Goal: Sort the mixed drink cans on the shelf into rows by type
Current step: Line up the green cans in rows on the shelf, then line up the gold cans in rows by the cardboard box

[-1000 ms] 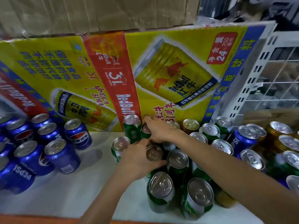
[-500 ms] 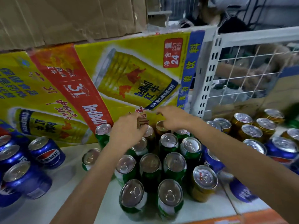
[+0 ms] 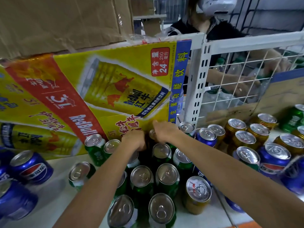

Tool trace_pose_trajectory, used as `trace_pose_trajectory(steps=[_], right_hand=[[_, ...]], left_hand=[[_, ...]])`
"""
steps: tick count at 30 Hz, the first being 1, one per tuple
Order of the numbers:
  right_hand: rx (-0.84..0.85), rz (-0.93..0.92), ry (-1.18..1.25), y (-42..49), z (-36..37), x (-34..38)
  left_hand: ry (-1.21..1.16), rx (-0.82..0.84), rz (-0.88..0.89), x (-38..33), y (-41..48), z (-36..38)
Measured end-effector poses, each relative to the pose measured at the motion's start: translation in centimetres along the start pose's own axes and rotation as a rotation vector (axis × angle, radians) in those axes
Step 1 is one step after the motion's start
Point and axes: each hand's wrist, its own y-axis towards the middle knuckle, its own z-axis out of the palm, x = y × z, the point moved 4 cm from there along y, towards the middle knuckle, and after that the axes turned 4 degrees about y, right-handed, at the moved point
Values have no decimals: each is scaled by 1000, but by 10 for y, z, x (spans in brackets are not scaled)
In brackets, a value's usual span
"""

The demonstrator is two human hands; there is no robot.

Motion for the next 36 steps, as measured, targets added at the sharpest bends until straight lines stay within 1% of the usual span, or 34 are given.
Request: trace_pose_trajectory(steps=[2, 5, 8, 11, 13, 15, 17, 19, 21, 24, 27, 31, 36], right_hand=[[-20, -24, -18, -2, 0, -3], [4, -43, -35, -4, 2, -7], [-21, -79, 24, -6, 1, -3], [-57, -115, 73, -11, -3, -2], [-118, -123, 90, -18, -12, -1], [-207, -146, 139, -26, -26, -1], [-278, -191, 252, -37, -42, -5], [-331, -240, 384, -49, -58, -14], [-413, -289, 465, -66, -77, -25], [-522, -336, 518, -94, -110, -46], [-571, -357, 459, -120, -135, -77], [-615, -308, 426, -153, -150, -142], [-670, -153, 471, -179, -159, -254]], left_hand=[[-15, -20, -26, 1, -2, 0], [-32, -60, -20, -2, -7, -4], [-31, -86, -32, -4, -12, -6], [-43, -79, -24, -3, -18, -7], [-65, -101, -19, 0, -25, -16], [-102, -159, -10, 4, -35, -32], [-110, -243, 11, 5, -50, -53], [-70, -330, 30, 2, -67, -76], [-74, -414, 49, -5, -84, -100], [-127, -523, 95, -30, -105, -133], [-165, -568, 145, -65, -115, -150], [-206, -596, 231, -129, -110, -165], [-225, -625, 362, -240, -78, -182]])
